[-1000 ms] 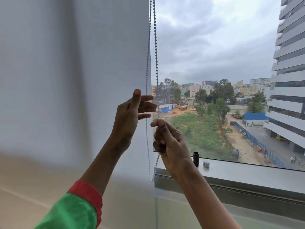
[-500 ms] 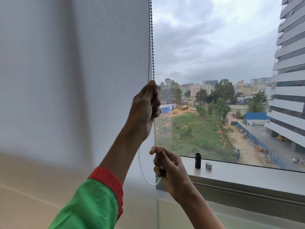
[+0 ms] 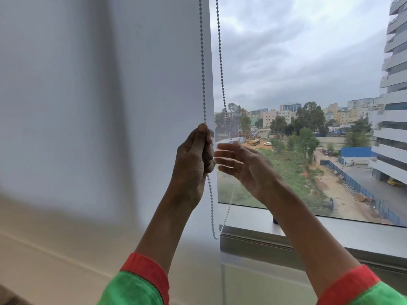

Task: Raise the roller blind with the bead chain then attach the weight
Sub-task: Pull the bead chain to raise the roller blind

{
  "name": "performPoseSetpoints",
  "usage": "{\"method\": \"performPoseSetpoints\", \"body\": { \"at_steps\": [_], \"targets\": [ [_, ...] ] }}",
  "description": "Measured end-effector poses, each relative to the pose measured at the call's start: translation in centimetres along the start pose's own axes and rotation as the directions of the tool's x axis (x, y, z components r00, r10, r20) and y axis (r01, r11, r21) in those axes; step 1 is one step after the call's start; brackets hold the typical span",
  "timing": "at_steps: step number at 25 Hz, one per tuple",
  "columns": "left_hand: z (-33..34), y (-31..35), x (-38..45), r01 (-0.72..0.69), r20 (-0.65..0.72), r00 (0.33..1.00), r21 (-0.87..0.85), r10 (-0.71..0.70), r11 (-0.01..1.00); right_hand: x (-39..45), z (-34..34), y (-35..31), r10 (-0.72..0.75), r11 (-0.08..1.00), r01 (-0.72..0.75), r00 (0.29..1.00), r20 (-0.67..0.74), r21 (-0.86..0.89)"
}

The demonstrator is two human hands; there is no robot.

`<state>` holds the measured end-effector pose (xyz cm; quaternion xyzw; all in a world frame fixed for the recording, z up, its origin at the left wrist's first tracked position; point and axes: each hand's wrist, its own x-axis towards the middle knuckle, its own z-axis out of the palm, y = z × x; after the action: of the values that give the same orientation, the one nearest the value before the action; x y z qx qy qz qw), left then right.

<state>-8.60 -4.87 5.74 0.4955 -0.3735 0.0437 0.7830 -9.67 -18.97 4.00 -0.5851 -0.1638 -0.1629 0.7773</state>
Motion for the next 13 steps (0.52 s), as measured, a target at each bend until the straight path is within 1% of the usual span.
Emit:
{"method": "performPoseSetpoints", "body": {
  "at_steps": [4, 7, 8, 10, 11, 13],
  "targets": [
    [0.9, -0.4, -0.4, 0.001, 0.004, 1.0, -0.012, -0.001, 1.0, 1.7, 3.7, -5.1, -0.141, 0.99, 0.139, 0.989, 0.055, 0.037],
    [1.2, -0.9, -1.2, 0.004, 0.004, 1.0, 0.056, -0.004, 0.998, 1.9, 6.4, -7.3, -0.163, 0.983, 0.152, 0.98, 0.115, 0.102],
    [1.2, -1.0, -1.4, -0.01, 0.004, 1.0, 0.081, 0.009, 0.997, 1.9, 7.1, -7.5, -0.165, 0.981, 0.15, 0.98, 0.111, 0.126],
    [1.1, -1.2, -1.7, -0.037, 0.009, 0.999, 0.139, 0.036, 0.99, 1.9, 7.7, -7.3, -0.182, 0.974, 0.173, 0.982, 0.051, 0.145],
    [1.1, -1.2, -1.7, -0.048, 0.011, 0.999, 0.176, 0.046, 0.983, 1.9, 7.8, -6.9, -0.193, 0.974, 0.189, 0.981, 0.021, 0.123],
    [1.2, -1.4, -1.7, -0.071, 0.011, 0.997, 0.257, 0.071, 0.964, 1.7, 7.6, -6.4, -0.205, 0.977, 0.204, 0.979, 0.005, 0.061]
  ]
}}
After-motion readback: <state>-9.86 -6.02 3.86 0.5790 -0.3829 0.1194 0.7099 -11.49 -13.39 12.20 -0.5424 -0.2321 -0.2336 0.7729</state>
